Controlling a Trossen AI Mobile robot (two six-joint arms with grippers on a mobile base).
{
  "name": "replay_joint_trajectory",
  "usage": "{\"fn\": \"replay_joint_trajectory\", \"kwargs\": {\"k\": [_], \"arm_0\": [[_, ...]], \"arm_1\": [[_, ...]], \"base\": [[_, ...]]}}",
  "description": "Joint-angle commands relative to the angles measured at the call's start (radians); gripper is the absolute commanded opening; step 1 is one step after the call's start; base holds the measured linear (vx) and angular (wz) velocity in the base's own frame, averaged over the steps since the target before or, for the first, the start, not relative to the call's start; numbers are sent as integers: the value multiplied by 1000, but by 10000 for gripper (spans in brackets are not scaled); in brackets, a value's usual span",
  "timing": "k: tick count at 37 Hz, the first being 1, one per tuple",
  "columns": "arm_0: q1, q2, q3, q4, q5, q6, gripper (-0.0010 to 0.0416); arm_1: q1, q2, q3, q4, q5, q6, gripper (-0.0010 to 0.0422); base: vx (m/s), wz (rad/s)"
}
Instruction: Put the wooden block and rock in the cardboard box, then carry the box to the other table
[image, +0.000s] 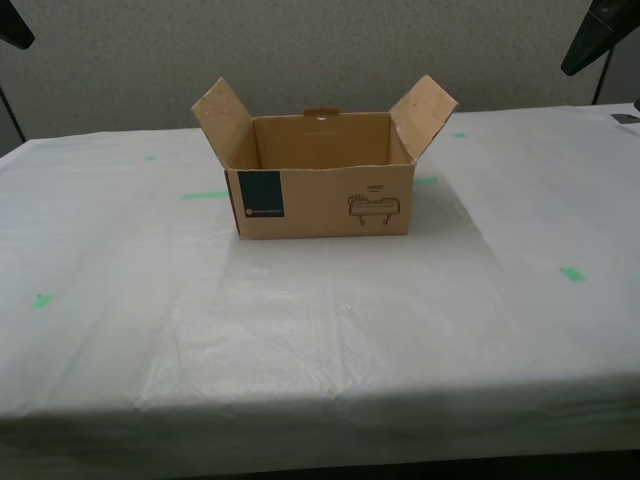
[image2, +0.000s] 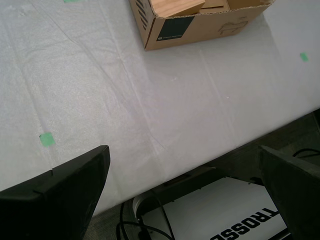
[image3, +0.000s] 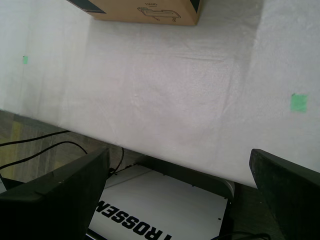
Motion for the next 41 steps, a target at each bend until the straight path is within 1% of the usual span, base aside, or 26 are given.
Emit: {"fn": "replay_joint_trajectory", "kwargs": {"k": [1,6,16,35,41], "arm_0": [[0,0,0,0,0,1,390],[0,0,0,0,1,1,390],[0,0,0,1,1,1,389],[0,0,0,1,1,1,389],[0,0,0,1,1,1,390]], "arm_1": [[0,0,1,0,-1,8,398],[0,0,1,0,0,6,398],[0,0,1,6,0,26,398],[0,0,1,-16,0,22,398],[0,0,1,-23,0,9,398]], "base": [[0,0],[0,0],[0,0],[0,0],[0,0]]}}
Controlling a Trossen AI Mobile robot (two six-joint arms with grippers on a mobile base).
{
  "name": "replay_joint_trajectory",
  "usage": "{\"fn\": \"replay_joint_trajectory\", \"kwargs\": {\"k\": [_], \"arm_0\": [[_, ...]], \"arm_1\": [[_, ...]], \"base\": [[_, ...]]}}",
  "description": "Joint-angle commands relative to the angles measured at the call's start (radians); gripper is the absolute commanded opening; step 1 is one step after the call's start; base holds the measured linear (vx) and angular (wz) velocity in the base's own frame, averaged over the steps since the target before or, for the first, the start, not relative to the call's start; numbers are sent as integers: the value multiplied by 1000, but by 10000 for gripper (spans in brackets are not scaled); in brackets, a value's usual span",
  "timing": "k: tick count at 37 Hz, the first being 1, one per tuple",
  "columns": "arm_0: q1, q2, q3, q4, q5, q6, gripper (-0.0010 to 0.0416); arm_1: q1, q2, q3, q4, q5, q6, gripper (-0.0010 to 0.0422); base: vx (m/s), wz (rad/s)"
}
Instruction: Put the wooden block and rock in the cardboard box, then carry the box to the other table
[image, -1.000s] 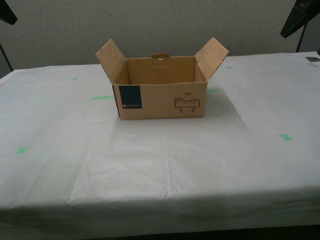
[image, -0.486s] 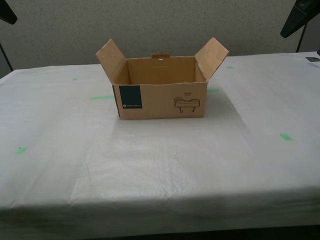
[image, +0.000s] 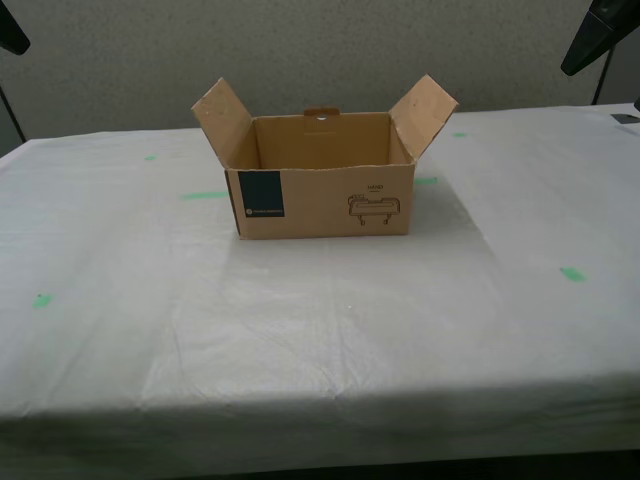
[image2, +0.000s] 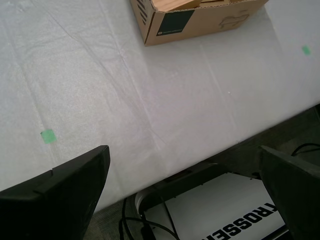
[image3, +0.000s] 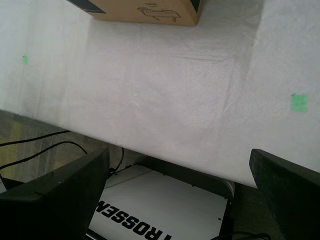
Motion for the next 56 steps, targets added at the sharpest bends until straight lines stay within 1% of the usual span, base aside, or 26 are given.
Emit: {"fn": "replay_joint_trajectory", "kwargs": {"k": [1,9,14,21,56], "arm_0": [[0,0,1,1,1,1,389],[0,0,1,0,1,1,390],[0,0,1,0,1,1,389],[0,0,1,1,1,1,390],[0,0,1,2,1,1,390]], "arm_1": [[0,0,1,-8,0,-6,398],[0,0,3,9,0,5,398],[0,0,29,13,0,12,398],[0,0,56,11,0,13,398],[0,0,56,8,0,9,398]], "base": [[0,0],[0,0],[0,0],[0,0],[0,0]]}}
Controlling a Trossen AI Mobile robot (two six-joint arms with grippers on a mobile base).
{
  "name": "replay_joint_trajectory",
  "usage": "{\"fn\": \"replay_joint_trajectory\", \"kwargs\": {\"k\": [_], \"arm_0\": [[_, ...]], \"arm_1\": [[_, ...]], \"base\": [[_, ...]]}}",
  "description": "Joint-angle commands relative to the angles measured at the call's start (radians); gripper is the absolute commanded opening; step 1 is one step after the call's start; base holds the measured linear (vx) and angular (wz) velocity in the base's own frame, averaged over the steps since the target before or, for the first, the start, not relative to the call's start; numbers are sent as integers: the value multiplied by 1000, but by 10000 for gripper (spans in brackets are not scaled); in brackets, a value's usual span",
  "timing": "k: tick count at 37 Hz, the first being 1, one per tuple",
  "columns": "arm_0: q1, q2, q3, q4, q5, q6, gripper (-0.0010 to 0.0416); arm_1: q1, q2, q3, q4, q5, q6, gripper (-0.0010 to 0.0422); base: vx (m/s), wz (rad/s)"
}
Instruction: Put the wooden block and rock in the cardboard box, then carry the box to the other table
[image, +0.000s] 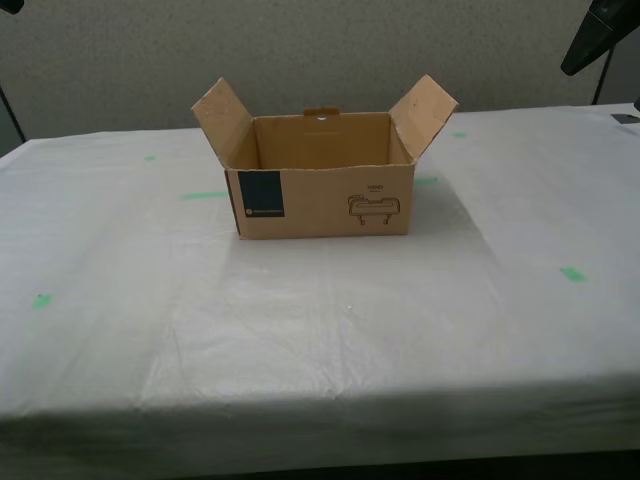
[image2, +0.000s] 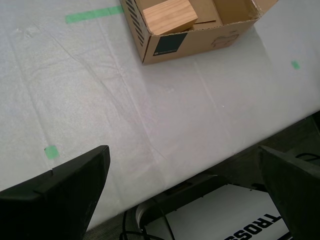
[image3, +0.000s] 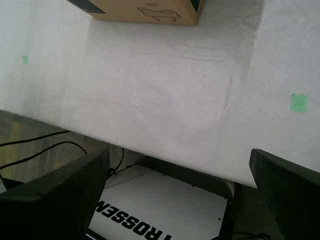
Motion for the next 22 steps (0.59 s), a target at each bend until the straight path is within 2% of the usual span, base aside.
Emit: {"fn": "replay_joint_trajectory", "kwargs": {"k": [1,22], "arm_0": [[0,0,0,2,1,1,389],[0,0,0,4,1,1,389]], "arm_1": [[0,0,1,-1,0,2,398],[0,0,1,0,0,2,398]], "base": [[0,0],[0,0]]}}
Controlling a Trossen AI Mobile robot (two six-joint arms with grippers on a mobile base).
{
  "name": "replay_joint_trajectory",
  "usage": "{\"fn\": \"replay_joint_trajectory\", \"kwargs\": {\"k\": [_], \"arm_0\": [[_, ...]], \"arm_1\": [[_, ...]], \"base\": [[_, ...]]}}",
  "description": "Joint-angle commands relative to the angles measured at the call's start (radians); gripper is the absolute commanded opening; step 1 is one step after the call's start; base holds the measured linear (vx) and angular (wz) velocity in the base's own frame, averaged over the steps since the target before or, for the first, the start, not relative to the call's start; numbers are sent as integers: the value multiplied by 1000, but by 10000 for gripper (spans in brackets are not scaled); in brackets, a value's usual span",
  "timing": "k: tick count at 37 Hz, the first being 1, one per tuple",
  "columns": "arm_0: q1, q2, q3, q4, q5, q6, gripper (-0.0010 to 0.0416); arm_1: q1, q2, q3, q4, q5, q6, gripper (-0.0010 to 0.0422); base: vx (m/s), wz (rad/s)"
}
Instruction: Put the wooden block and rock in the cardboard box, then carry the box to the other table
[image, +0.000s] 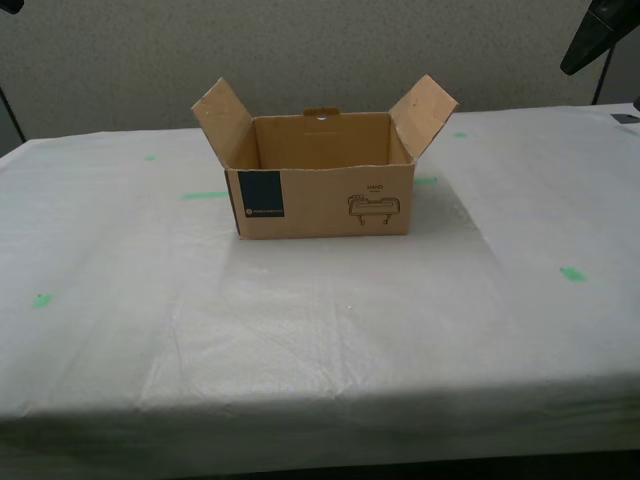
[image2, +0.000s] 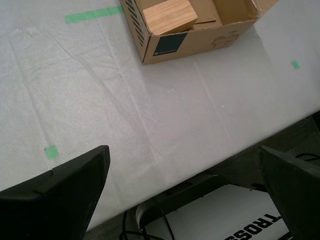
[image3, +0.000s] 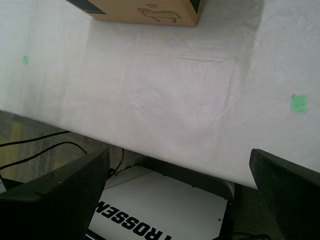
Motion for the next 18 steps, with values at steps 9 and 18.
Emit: {"fn": "replay_joint_trajectory", "kwargs": {"k": [9,18], "arm_0": [[1,0,0,3,1,1,389],[1,0,0,4,1,1,389]], "arm_1": [[0,0,1,0,0,2,398],[0,0,1,0,0,2,398]], "base": [[0,0],[0,0]]}}
